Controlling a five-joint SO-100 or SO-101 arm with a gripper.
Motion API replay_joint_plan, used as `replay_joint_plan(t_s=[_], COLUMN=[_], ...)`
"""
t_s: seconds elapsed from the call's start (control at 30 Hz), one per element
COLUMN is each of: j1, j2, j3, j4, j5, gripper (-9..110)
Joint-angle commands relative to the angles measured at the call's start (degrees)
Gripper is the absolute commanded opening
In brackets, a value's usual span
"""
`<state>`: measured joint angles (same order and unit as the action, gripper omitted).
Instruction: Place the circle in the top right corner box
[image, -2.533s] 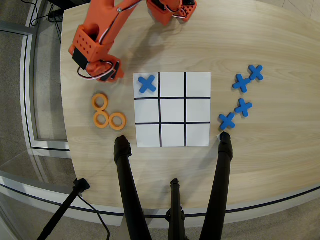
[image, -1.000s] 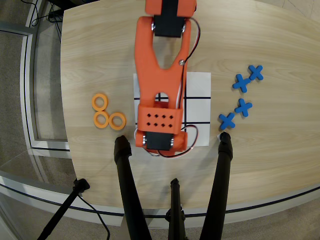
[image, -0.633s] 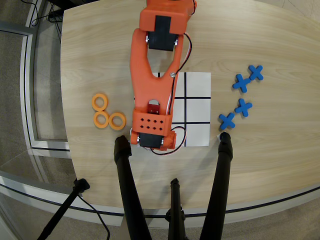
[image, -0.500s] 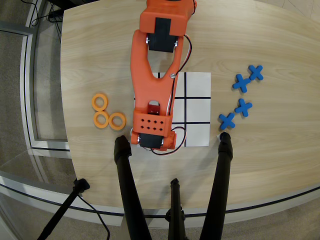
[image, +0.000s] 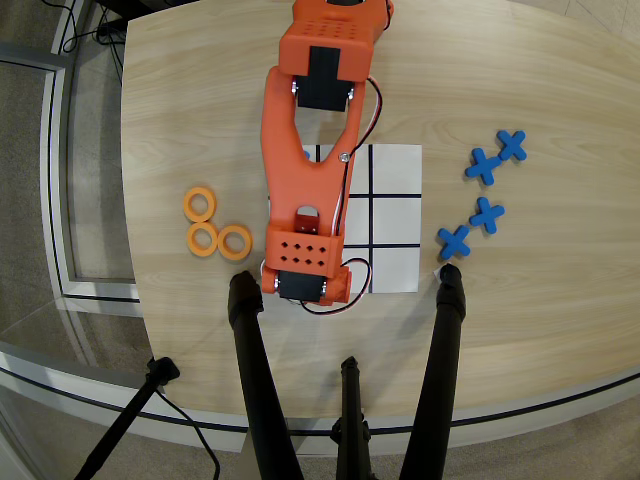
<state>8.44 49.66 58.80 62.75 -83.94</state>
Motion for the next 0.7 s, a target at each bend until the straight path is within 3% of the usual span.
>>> replay_joint_plan(t_s=[0.0, 0.67], j1=[-0.53, -1.23], j2=[0.35, -1.58], j3=[-2.90, -6.33], j4=[0.97, 0.88], j5=[0.62, 1.23], gripper=[1, 3])
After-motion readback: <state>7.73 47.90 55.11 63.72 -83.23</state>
